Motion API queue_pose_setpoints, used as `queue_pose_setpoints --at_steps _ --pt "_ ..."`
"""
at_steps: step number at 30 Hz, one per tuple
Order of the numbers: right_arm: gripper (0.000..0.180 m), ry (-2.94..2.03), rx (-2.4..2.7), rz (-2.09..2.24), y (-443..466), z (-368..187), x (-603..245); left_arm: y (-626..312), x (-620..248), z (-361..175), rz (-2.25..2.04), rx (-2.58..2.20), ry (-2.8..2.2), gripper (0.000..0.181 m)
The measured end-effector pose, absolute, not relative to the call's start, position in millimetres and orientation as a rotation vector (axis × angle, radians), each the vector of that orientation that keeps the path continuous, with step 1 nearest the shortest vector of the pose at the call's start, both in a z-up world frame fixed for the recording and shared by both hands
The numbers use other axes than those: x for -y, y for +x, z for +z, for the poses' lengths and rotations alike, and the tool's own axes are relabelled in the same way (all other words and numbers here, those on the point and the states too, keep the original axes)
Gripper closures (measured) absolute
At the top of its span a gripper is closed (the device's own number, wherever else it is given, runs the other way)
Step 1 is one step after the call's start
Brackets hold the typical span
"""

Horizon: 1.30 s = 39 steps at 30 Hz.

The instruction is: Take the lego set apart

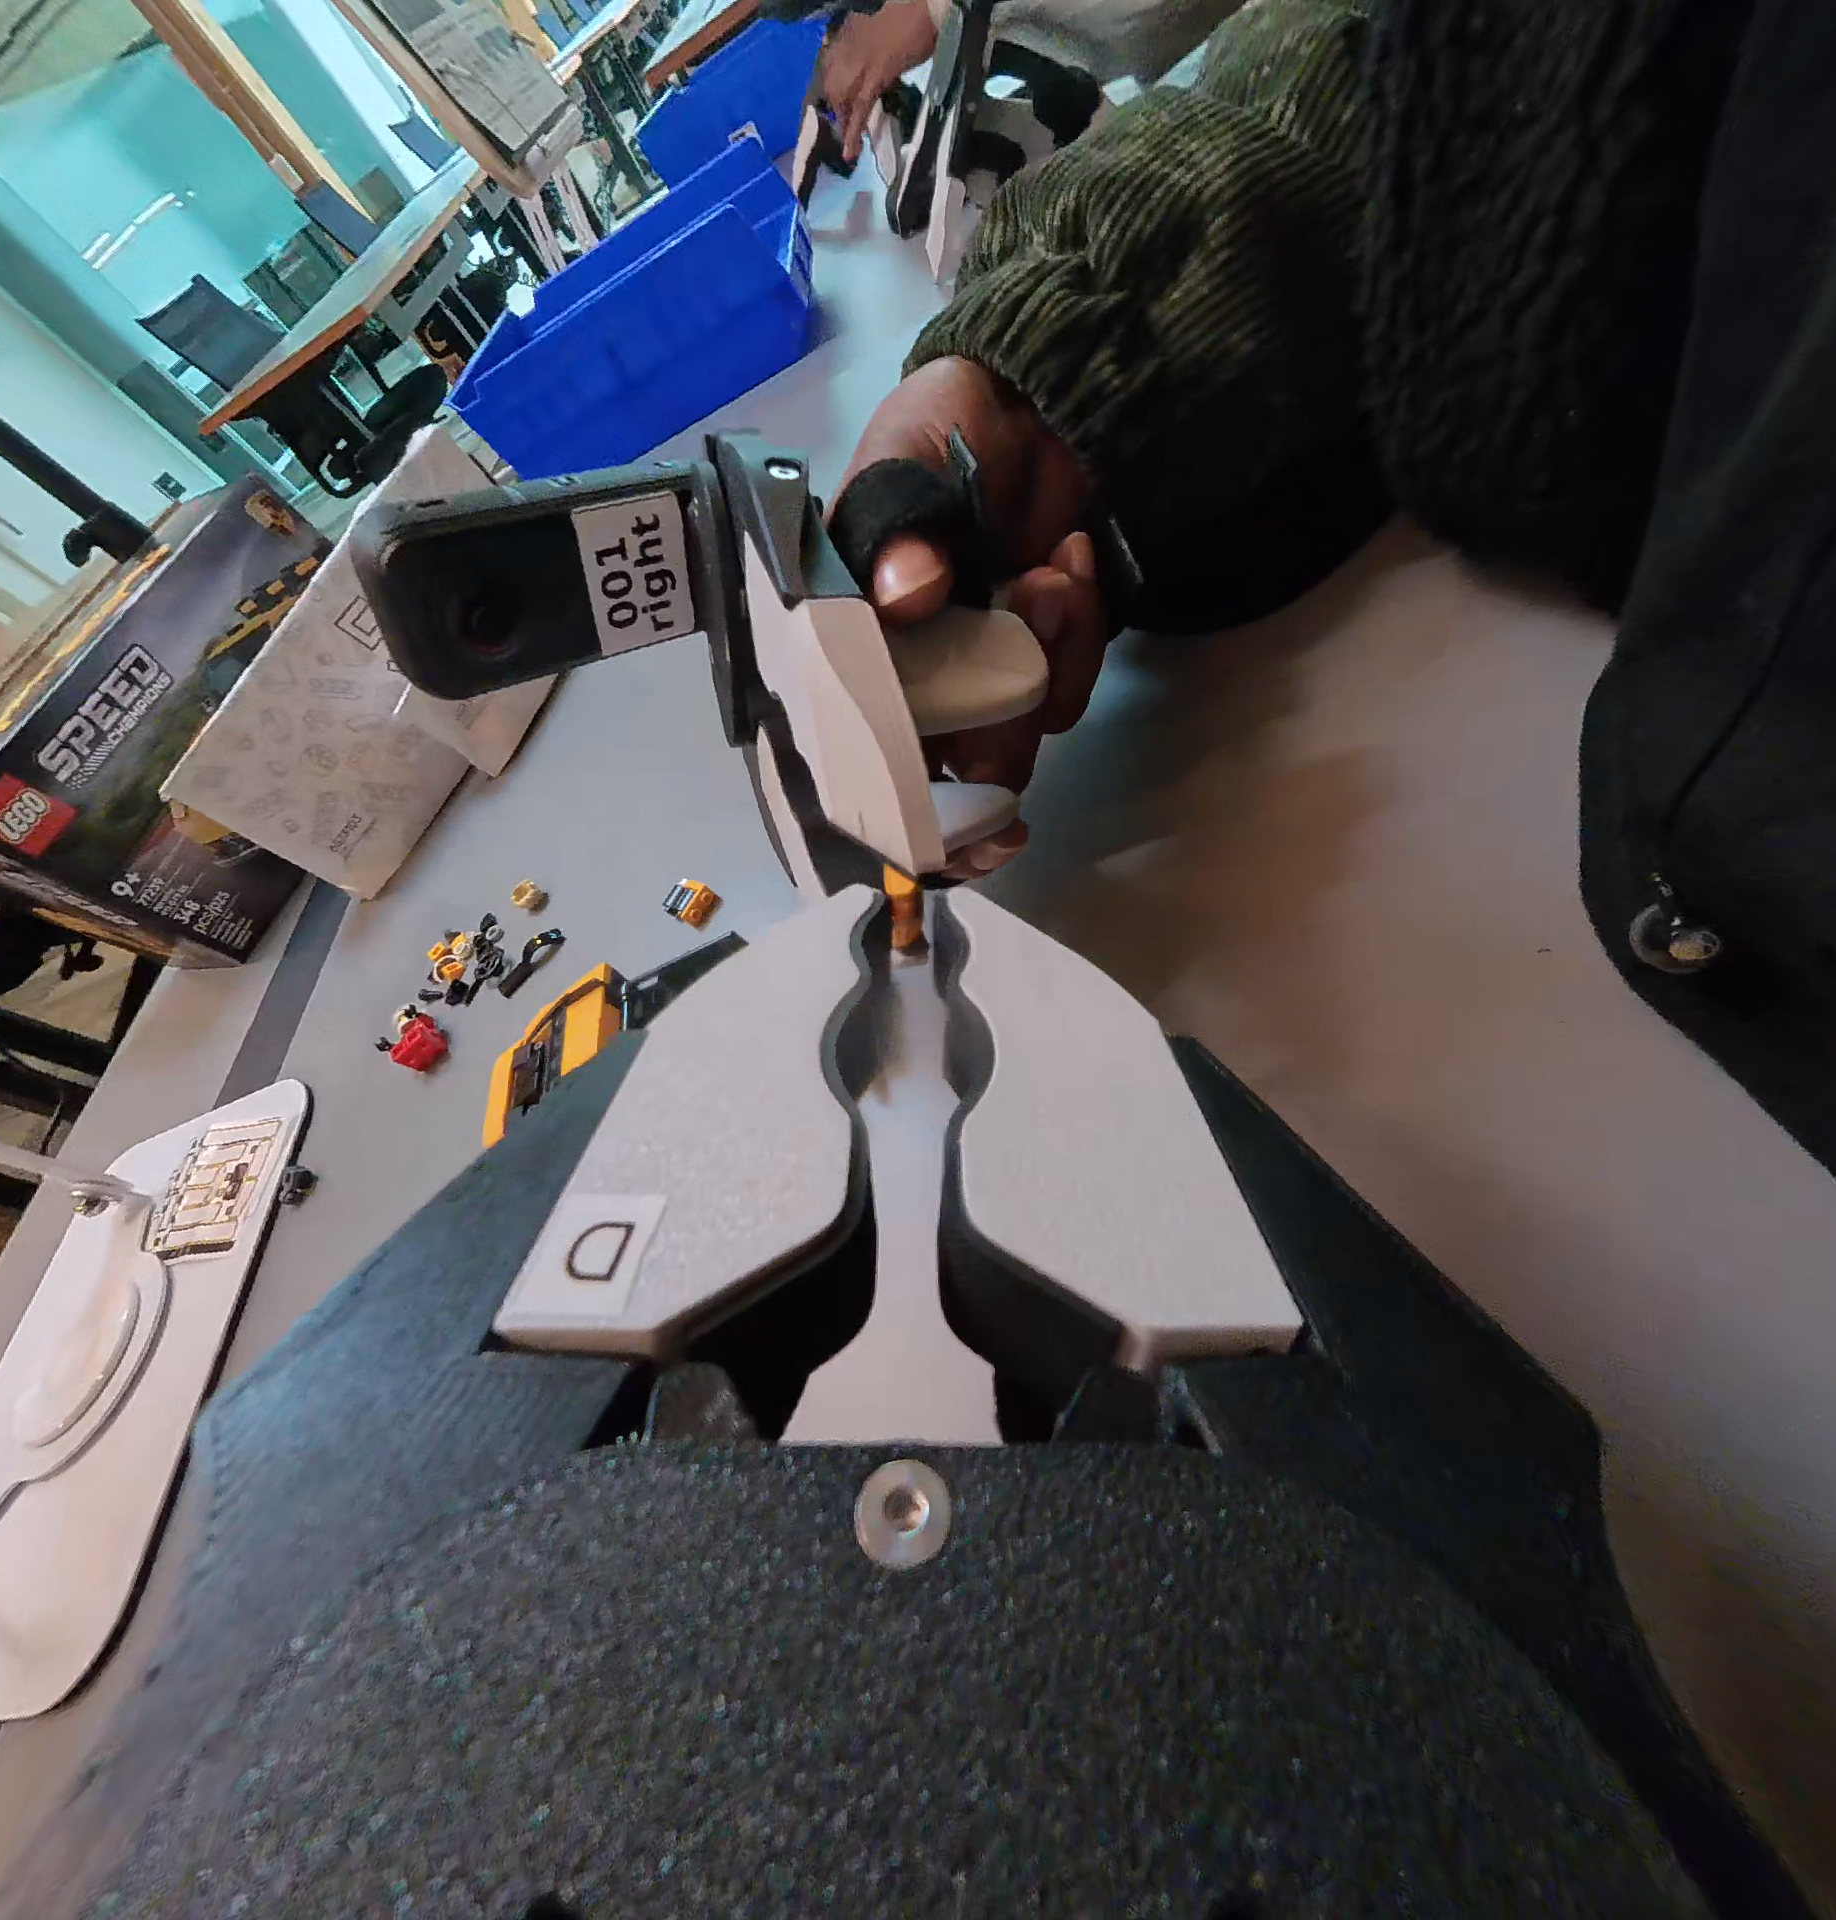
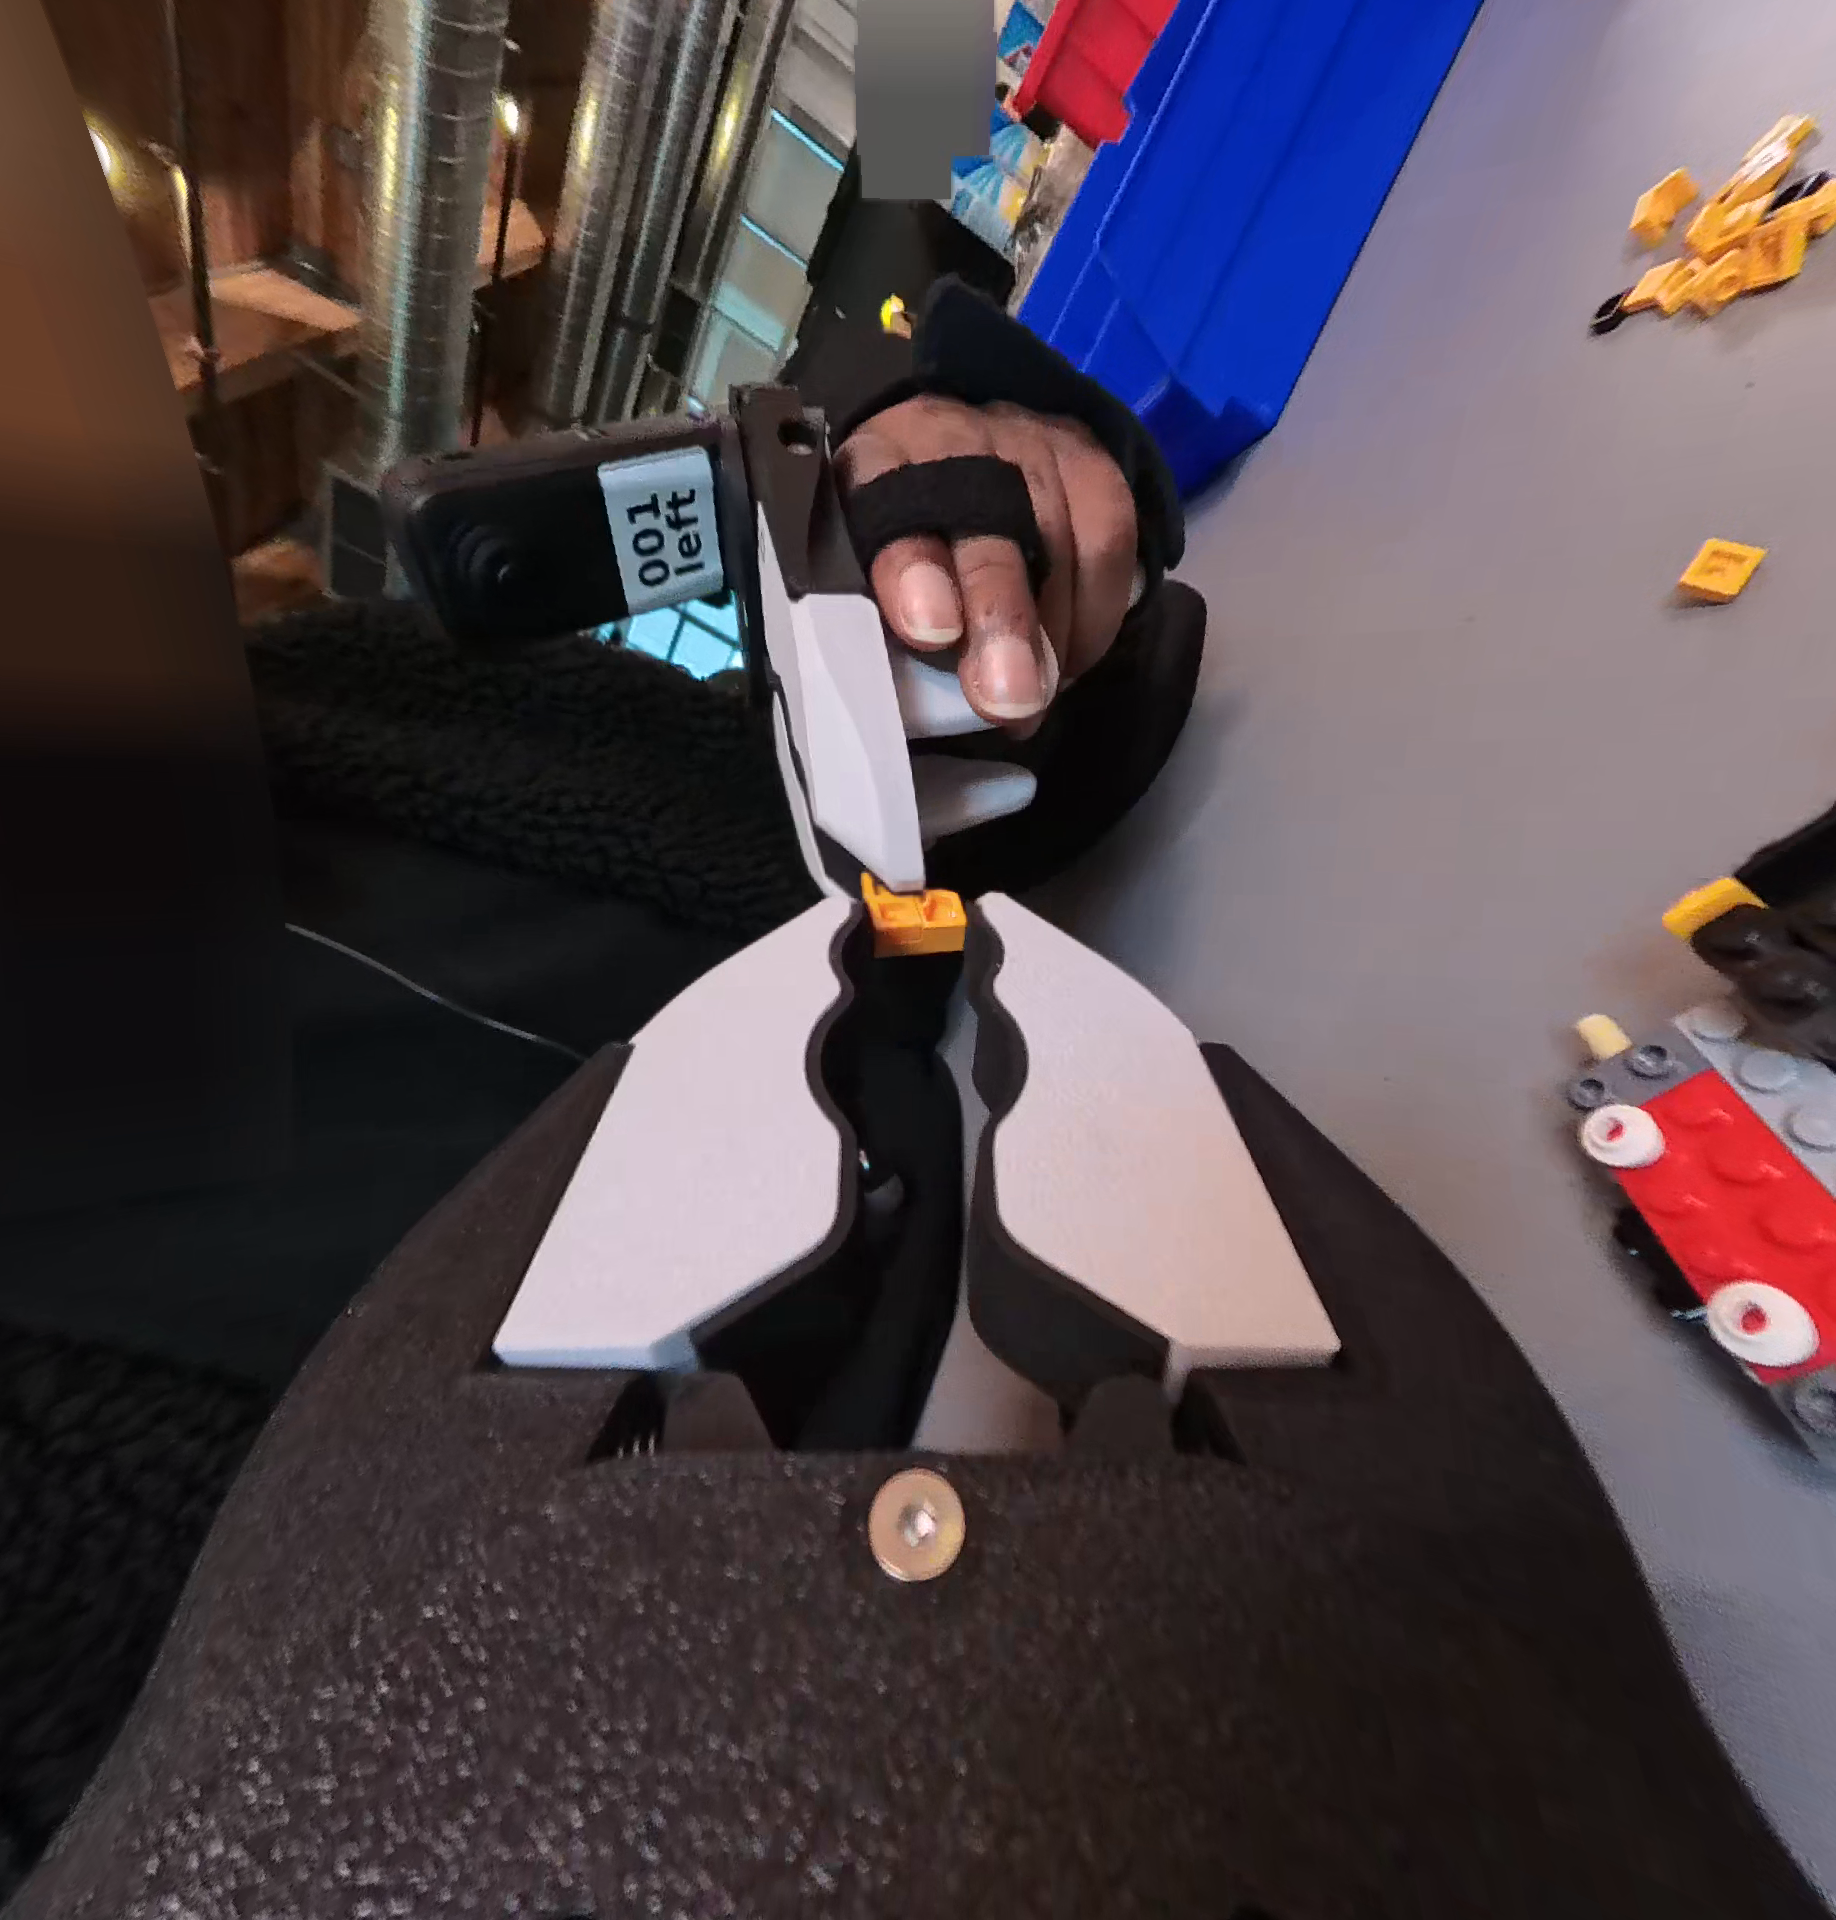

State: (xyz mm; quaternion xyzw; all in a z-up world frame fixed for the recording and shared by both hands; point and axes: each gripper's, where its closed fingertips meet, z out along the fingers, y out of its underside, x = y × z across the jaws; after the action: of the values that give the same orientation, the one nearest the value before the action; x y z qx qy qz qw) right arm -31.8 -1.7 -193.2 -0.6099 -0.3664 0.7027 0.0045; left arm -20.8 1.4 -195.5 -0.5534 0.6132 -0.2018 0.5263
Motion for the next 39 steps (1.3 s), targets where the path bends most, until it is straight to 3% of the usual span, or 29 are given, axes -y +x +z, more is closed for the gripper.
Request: queue_pose_setpoints --at_steps 14,39 --pt "0.161 -1.504 1.384 2.038 -20 -163 13 -21 15 -169 -0.921 -1.327 -1.316 0.177" --pt "0.172 -1.683 1.25 2.609 -25 -173 41 -19 43 -184 -0.802 -1.605 -1.248 0.177"
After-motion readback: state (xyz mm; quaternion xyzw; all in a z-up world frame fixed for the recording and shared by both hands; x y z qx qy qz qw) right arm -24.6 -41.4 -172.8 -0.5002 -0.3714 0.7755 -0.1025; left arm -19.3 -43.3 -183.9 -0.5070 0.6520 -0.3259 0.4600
